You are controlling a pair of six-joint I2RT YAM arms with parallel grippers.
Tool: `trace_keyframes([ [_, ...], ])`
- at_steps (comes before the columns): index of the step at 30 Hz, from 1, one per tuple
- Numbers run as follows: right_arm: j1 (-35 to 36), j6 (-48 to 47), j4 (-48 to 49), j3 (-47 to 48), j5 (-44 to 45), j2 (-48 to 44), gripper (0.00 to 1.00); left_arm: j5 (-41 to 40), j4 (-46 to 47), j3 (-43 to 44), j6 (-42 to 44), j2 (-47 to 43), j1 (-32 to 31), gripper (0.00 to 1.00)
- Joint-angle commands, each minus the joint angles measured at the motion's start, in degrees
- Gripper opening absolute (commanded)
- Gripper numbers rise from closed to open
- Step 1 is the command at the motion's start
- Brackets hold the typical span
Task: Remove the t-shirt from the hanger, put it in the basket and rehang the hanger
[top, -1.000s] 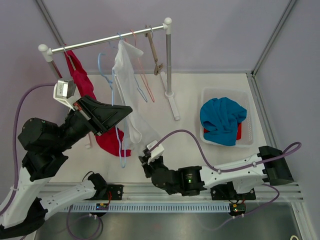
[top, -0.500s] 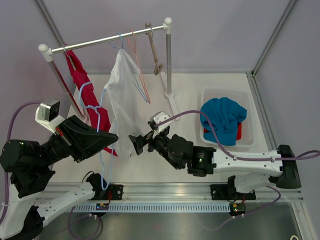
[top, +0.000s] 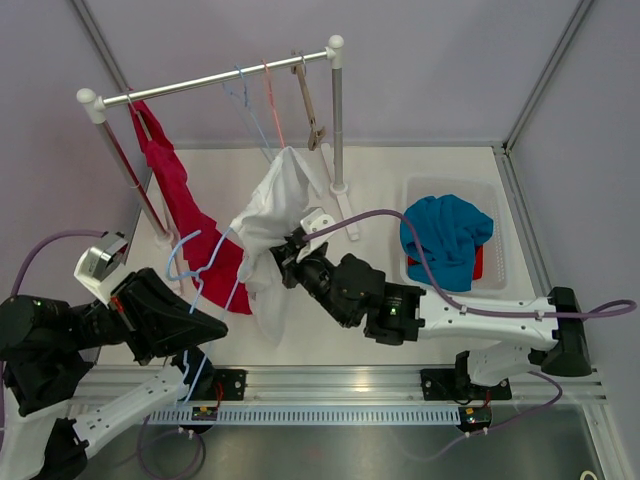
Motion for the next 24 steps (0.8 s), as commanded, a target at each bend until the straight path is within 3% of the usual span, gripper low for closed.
trace_keyframes([
  [1,0.1,-2.3,4.8,-2.8,10.0,-8.2,0.00,2.8,-6.4,1.1,6.5,-4.0,0.1,0.00],
  [9,-2.1,-19.2,10.4,1.4,18.0,-14.1,0.00,4.6,-11.3,-6.6,12.6,-11.5,0.1,0.00],
  [16,-6.2,-33.9,9.0,22.0,19.6,-11.5,0.00,-0.4,-12.4,-11.4,15.1,-15.2,0.1,0.00],
  [24,-21.6,-36.1,-4.6,42.9,14.1,-5.7,0.00,-6.3,-12.4,-12.9,16.9,-15.2,0.1,0.00],
])
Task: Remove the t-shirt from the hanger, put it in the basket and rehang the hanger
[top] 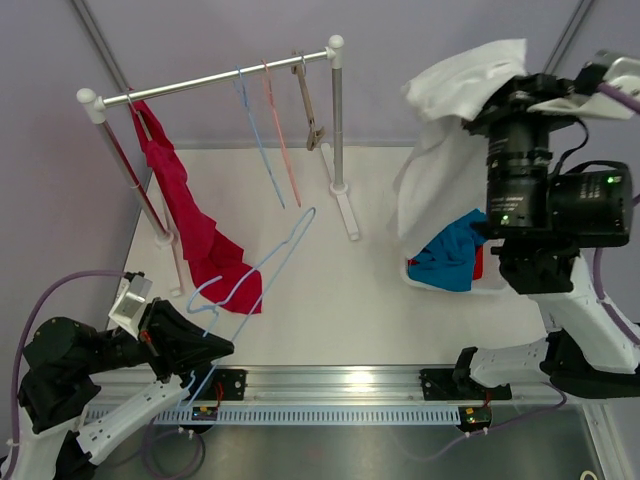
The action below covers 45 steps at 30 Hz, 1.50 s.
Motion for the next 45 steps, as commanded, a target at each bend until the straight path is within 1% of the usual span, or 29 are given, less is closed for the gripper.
trace_keyframes([
  [1,-6.3,-5.2,-6.7,9.2,-2.7,3.8,0.00,-4.0,1.9,-0.1,1.9,-0.8,0.1,0.00],
  [4,-12.9,-2.8,-13.1,14.4,-4.7,6.3,0.00,-6.5,2.0,-0.8,2.3,-1.5,0.1,0.00],
  [6,-15.8,-1.7,-14.7,14.0,-5.5,6.8,0.00,-7.7,2.0,-1.3,2.3,-1.9,0.1,0.00],
  [8,-20.5,0.4,-16.4,10.4,-6.6,6.2,0.00,-9.4,1.9,-1.6,2.1,-2.1,0.1,0.00],
  [9,-22.2,4.1,-17.1,8.3,-7.3,5.6,0.00,-9.9,1.9,-1.8,2.1,-2.1,0.1,0.00],
  [10,-25.9,6.6,-17.2,2.7,-8.1,3.8,0.00,-10.5,2.0,-2.3,2.0,-2.1,0.1,0.00],
  [11,-27.7,12.0,-18.3,-0.7,-9.8,2.6,0.00,-10.8,1.9,-2.4,2.0,-1.9,0.1,0.00],
  [12,-29.6,14.6,-19.2,-4.0,-10.6,1.5,0.00,-11.1,1.9,-2.6,1.9,-1.9,0.1,0.00],
  [13,-31.1,17.1,-19.2,-11.7,-11.1,-1.0,0.00,-11.6,2.0,-3.1,1.8,-1.9,0.1,0.00],
  [14,-33.3,20.9,-17.4,-16.2,-11.2,-2.5,0.00,-12.0,2.0,-3.2,1.7,-1.9,0.1,0.00],
  [15,-34.2,22.5,-15.3,-20.6,-11.1,-4.0,0.00,-12.1,1.9,-3.4,1.4,-1.8,0.1,0.00],
  [16,-35.0,24.5,-14.2,-29.3,-10.9,-7.0,0.00,-12.9,2.0,-3.6,1.3,-1.9,0.1,0.00],
  [17,-35.8,26.6,-13.3,-33.4,-10.2,-8.4,0.00,-13.4,2.0,-3.8,1.2,-1.7,0.1,0.00],
  [18,-37.0,31.1,-13.0,-37.0,-9.7,-9.9,0.00,-14.3,2.0,-3.8,1.2,-1.6,0.1,0.00],
  [19,-37.3,33.7,-12.4,-44.1,-9.4,-12.8,0.00,-14.8,2.0,-3.7,1.2,-1.5,0.1,0.00],
  [22,-37.6,40.7,-12.4,-54.2,-5.3,-17.7,0.00,-16.3,2.1,-2.9,1.6,-1.2,0.1,0.00],
  [25,-37.7,49.0,-17.1,-60.1,-2.3,-22.8,0.00,-17.1,2.8,-2.1,1.7,-0.9,0.1,0.00],
  [26,-37.6,53.4,-21.3,-61.6,0.6,-24.0,0.00,-17.5,2.9,-1.9,1.8,-0.9,0.1,0.00],
  [28,-37.6,58.9,-25.8,-65.2,4.1,-26.8,0.00,-18.5,3.1,-1.5,1.8,-0.9,0.1,0.00],
  [29,-37.6,64.4,-30.2,-66.6,6.0,-27.3,0.00,-18.5,3.4,-1.5,1.8,-0.8,0.1,0.00],
  [30,-37.5,66.9,-32.2,-67.7,6.3,-27.4,0.00,-18.8,3.6,-1.4,1.6,-0.6,0.1,0.00],
  [32,-37.9,74.2,-37.7,-70.0,4.6,-25.3,0.00,-19.5,3.6,-0.9,1.5,0.1,0.1,0.00],
  [35,-39.0,80.2,-39.8,-70.9,0.6,-18.3,0.02,-21.4,3.6,0.2,1.2,1.0,0.1,0.00],
  [37,-39.2,82.0,-39.6,-70.8,-1.0,-13.5,0.04,-23.6,3.7,1.0,1.4,1.8,0.1,0.00],
  [39,-39.3,82.9,-38.4,-70.7,-1.2,-11.1,0.11,-26.6,3.7,1.2,1.9,2.7,0.1,0.00],
  [41,-39.4,83.2,-39.0,-70.3,-1.1,-11.3,0.18,-27.3,4.5,1.2,1.9,3.3,0.1,0.00],
  [42,-39.4,82.7,-39.5,-69.7,-1.2,-13.5,0.38,-27.4,5.6,0.9,2.1,3.8,0.1,0.00],
  [44,-39.3,79.7,-42.0,-69.0,-1.9,-17.2,0.56,-27.3,6.6,0.6,2.2,4.6,0.1,0.00],
  [45,-39.4,78.5,-43.1,-68.2,-2.4,-22.2,0.69,-27.0,7.3,0.6,2.4,4.8,0.1,0.00],
])
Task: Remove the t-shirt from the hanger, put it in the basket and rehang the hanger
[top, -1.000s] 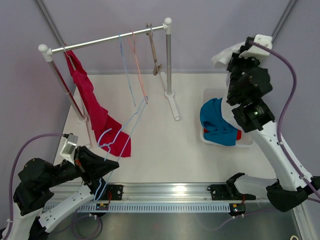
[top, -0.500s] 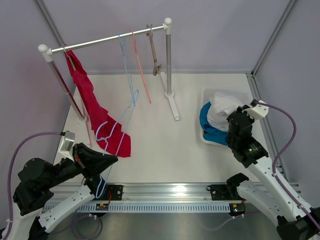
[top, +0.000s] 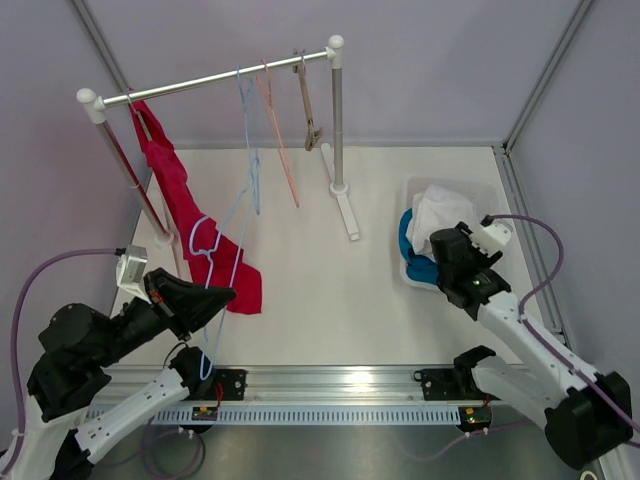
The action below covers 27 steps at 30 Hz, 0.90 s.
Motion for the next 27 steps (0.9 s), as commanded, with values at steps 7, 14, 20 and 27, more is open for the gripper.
trace_keyframes([
  [7,-0.4,-7.5,-12.9,10.4,-13.7,-23.4,0.77,-2.7,7.2,1.3,2.2,2.7,0.1,0.00],
  [14,-0.2,-10.3,-7.4,16.1,-34.0,-16.8,0.41,-6.5,7.2,1.5,1.6,1.7,0.1,0.00],
  [20,17.7,-11.8,-3.2,20.9,-32.4,-15.6,0.27,-15.2,6.2,2.5,-0.3,2.4,0.1,0.00],
  [27,31.5,-14.5,1.0,25.6,-26.2,-8.9,0.28,-21.9,3.7,4.0,-1.6,5.6,0.1,0.00],
])
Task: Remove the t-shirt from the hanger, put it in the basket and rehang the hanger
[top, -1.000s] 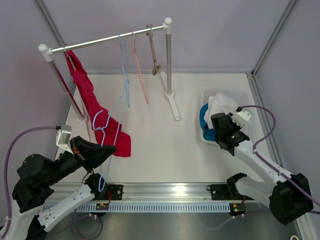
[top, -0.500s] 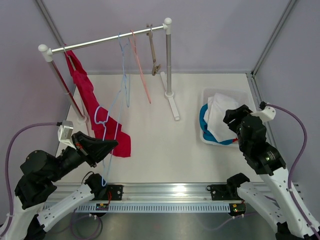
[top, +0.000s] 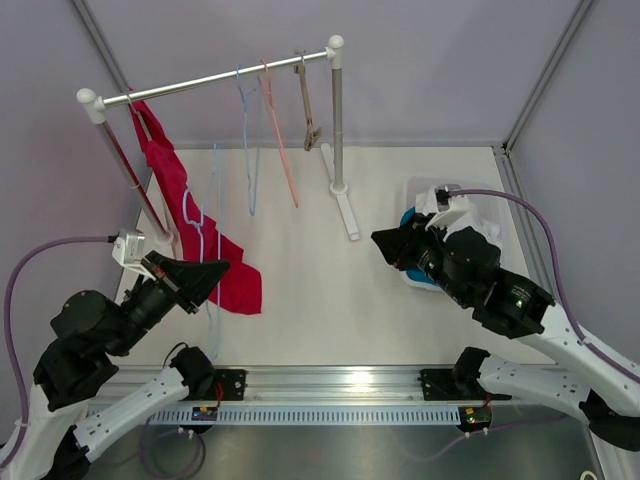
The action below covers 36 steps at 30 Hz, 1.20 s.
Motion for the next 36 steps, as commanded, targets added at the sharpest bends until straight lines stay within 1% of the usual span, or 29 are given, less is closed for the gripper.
trace_keyframes([
  [1,3.0,-2.8,3.5,1.7,3.6,2.5,0.28,-7.8,1.4,4.5,-0.4,3.2,0.1,0.00],
  [3,4.2,-3.0,4.4,1.3,4.1,3.3,0.29,-8.7,1.6,8.0,2.0,5.8,0.1,0.00],
  [5,4.9,-3.0,5.9,1.0,4.4,3.4,0.29,-8.5,2.4,9.7,4.1,10.0,0.1,0.00],
  [7,6.0,-3.0,6.5,0.4,4.4,2.7,0.29,-9.9,2.4,12.0,5.4,12.3,0.1,0.00],
  [9,6.5,-2.9,7.0,-0.5,4.4,1.5,0.29,-10.1,4.5,12.1,6.9,14.5,0.1,0.00],
  [12,7.0,-2.7,7.4,-1.6,4.5,0.3,0.30,-8.5,7.0,12.7,7.4,18.3,0.1,0.00],
  [14,7.4,-2.7,7.2,-1.8,4.4,-0.3,0.30,-7.9,7.7,14.3,7.7,20.9,1.2,0.00],
  [15,7.5,-2.7,7.1,-2.1,4.4,-0.9,0.30,-6.1,7.8,15.1,7.6,23.3,2.1,0.00],
  [17,7.8,-2.7,6.8,-2.7,4.6,-1.8,0.30,-0.2,9.0,16.5,5.9,25.4,9.9,0.00],
  [18,7.7,-2.6,6.7,-3.1,4.6,-2.7,0.30,7.9,9.3,16.9,4.9,27.6,13.5,0.00],
  [19,7.7,-2.3,6.3,-3.3,4.7,-3.2,0.30,12.0,9.9,16.8,3.6,28.5,21.7,0.00],
  [20,7.8,-2.2,6.1,-3.6,4.8,-3.8,0.31,16.1,11.1,16.7,1.8,29.3,25.5,0.00],
  [21,7.8,-2.2,5.7,-4.2,5.1,-4.7,0.31,20.9,11.8,16.7,1.3,29.9,27.8,0.00],
  [22,7.9,-2.0,5.4,-4.5,5.4,-5.1,0.31,21.4,12.2,16.8,1.1,30.8,30.3,0.00],
  [24,7.8,-1.7,4.9,-4.9,5.9,-5.8,0.31,23.2,12.9,18.2,1.1,32.1,31.2,0.00],
  [25,7.8,-1.7,4.6,-4.9,6.0,-5.9,0.31,24.5,12.9,18.8,0.8,34.1,32.4,0.00],
  [26,7.8,-1.7,4.5,-4.8,6.0,-5.9,0.31,26.0,13.7,19.3,-0.5,35.3,33.4,0.00],
  [27,7.9,-1.8,4.3,-4.7,5.8,-5.8,0.31,29.2,14.4,19.9,-1.3,36.3,34.1,0.00],
  [29,8.0,-1.8,4.2,-4.7,5.8,-5.6,0.31,32.5,16.6,20.4,-4.2,39.4,37.1,0.00],
  [31,8.0,-1.8,4.2,-4.7,5.7,-5.4,0.31,34.2,19.5,20.9,-6.8,41.3,40.1,0.00],
  [33,7.9,-1.8,4.2,-4.6,5.2,-4.9,0.31,36.8,20.8,22.0,-8.3,44.2,41.8,0.00],
  [36,7.9,-1.6,4.2,-4.7,4.6,-4.4,0.31,38.0,21.3,24.9,-9.8,48.7,44.1,0.00],
])
